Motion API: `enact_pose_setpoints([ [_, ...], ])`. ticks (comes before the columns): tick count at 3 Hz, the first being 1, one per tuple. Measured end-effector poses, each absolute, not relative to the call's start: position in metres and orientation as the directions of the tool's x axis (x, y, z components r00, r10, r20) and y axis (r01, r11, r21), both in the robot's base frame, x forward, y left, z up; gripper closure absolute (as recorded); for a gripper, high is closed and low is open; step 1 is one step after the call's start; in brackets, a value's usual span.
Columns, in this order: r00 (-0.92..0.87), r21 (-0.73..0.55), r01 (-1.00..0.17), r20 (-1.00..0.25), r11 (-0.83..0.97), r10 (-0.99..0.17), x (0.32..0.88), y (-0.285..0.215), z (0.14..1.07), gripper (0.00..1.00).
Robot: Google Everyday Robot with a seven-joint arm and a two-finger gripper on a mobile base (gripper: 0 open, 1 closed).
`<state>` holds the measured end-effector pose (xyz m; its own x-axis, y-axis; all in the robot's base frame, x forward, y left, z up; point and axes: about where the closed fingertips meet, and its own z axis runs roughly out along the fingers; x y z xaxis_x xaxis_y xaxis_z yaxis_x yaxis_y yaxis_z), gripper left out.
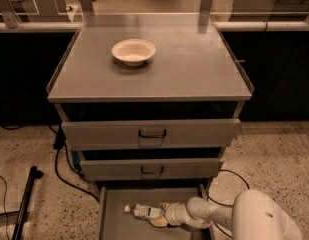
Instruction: Pick blue plastic bottle from bottom drawer and place on counter
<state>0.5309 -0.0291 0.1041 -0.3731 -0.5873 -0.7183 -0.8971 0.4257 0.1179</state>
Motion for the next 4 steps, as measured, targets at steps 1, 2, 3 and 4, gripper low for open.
enact_pose_setpoints([
  [1,-0.4,0.149,-0.894,-0.69,0.422,-0.603,0.528,-0.043,0.128,1.0],
  [2,-0.379,0.135,-0.903,-0.701,0.409,-0.605,0.526,-0.055,0.161,1.0],
  [3,-0.346,0.116,-0.912,-0.734,0.395,-0.585,0.524,-0.066,0.197,1.0],
  [4,-0.288,0.064,-0.923,-0.768,0.379,-0.572,0.515,-0.082,0.243,1.0],
])
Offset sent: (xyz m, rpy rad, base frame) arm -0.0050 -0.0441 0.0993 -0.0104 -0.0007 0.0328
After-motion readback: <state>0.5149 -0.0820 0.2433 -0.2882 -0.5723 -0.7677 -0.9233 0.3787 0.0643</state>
